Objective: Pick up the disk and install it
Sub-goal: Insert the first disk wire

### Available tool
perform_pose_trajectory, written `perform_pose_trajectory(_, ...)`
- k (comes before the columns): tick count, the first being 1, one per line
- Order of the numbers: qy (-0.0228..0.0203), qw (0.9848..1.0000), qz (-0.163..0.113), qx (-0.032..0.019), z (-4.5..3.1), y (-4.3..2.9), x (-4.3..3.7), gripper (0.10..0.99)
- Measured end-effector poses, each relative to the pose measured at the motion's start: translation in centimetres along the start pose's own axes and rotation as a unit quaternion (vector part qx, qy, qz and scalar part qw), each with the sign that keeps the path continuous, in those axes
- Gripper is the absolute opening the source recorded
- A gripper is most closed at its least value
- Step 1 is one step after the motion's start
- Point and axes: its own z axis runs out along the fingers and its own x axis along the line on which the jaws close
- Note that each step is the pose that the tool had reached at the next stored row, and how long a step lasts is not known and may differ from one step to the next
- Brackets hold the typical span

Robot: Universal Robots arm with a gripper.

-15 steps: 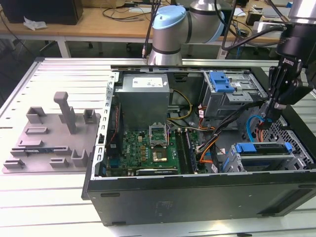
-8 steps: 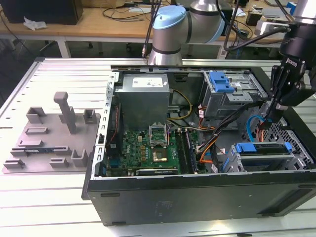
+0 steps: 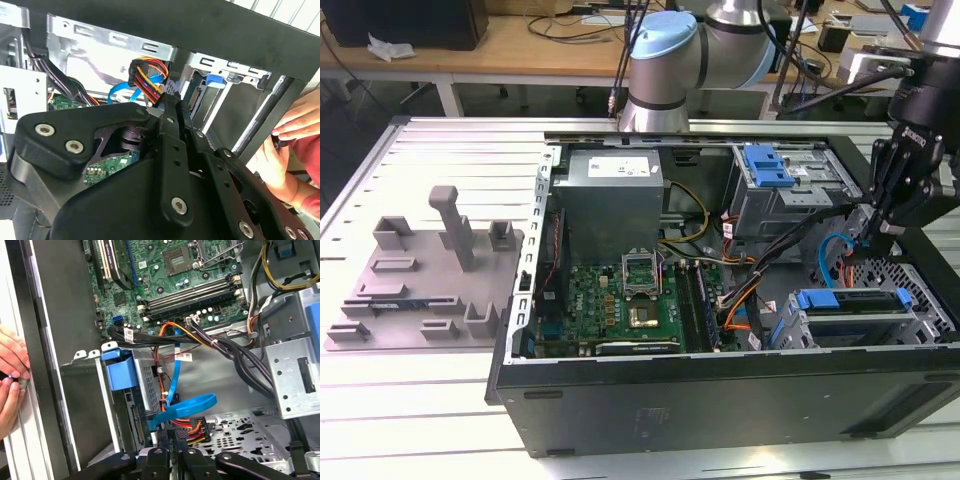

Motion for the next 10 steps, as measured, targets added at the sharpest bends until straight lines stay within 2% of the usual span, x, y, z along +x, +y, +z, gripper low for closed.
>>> perform_pose_trajectory(5,-0.0098,0.9999,-0.003,-0.0010,-0.12,0.03,0.87,0.165)
perform_pose_trajectory(8,-0.0191,0.9998,-0.007,-0.0018,-0.26,0.06,1.47,0.165)
perform_pose_trajectory(10,-0.0213,0.9997,-0.009,-0.0016,-0.24,0.07,1.66,0.165)
